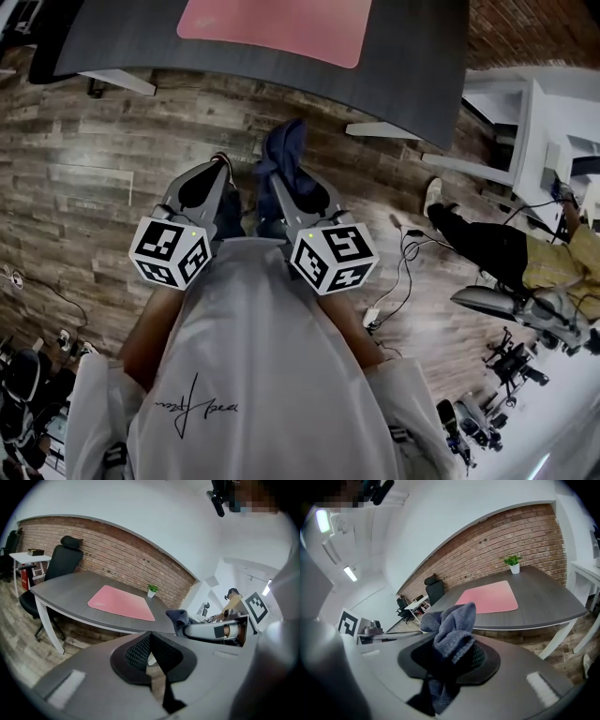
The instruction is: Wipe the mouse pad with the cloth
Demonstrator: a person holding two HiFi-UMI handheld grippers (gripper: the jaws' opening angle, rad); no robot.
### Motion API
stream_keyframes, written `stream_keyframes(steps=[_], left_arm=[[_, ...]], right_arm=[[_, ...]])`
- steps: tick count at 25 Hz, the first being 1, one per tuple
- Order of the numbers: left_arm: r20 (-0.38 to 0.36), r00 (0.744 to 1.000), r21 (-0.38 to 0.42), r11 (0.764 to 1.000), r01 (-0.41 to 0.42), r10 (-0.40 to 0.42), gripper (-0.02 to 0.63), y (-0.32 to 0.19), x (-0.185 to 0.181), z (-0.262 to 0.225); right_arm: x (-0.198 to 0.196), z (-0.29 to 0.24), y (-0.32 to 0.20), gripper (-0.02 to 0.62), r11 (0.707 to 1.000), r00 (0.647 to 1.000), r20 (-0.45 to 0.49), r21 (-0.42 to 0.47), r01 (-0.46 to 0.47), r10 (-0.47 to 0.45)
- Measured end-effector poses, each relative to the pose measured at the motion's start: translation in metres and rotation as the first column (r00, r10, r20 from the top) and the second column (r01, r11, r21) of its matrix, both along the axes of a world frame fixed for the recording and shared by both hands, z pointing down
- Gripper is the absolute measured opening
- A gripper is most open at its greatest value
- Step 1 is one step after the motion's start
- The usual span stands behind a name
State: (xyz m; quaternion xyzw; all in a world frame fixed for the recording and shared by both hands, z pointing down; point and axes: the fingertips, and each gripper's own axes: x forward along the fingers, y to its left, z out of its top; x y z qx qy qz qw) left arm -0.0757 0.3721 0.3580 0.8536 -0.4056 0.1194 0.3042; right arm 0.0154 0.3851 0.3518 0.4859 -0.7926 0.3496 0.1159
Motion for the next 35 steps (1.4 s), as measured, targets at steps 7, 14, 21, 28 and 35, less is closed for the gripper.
stream_keyframes(steps=[7, 14, 21, 28, 35], left_arm=[[-0.003, 1.0, 0.035, 0.999, -0.031, 0.031, 0.012, -0.03, -0.023, -0.014], [-0.046, 0.998, 0.104, 0.994, -0.039, 0.044, 0.012, -0.058, -0.053, -0.031], [-0.061, 0.997, 0.141, 0.989, -0.038, 0.047, 0.011, -0.081, -0.079, -0.039], [-0.063, 0.997, 0.119, 0.993, -0.029, 0.037, 0.011, -0.087, -0.091, -0.029], [-0.043, 0.998, 0.132, 0.991, -0.036, 0.042, 0.011, -0.109, -0.087, -0.028]], right_arm=[[-0.017, -0.016, -0.044, 0.123, 0.999, 1.0, -0.014, 0.048, -0.022, 0.022], [-0.046, -0.026, -0.073, 0.124, 0.995, 0.998, -0.048, 0.095, -0.024, 0.029], [-0.068, -0.033, -0.094, 0.124, 0.99, 0.994, -0.095, 0.136, -0.046, 0.059], [-0.071, -0.023, -0.098, 0.121, 0.993, 0.989, -0.128, 0.107, -0.057, 0.071], [-0.057, -0.014, -0.123, 0.121, 0.993, 0.985, -0.141, 0.09, -0.083, 0.095]])
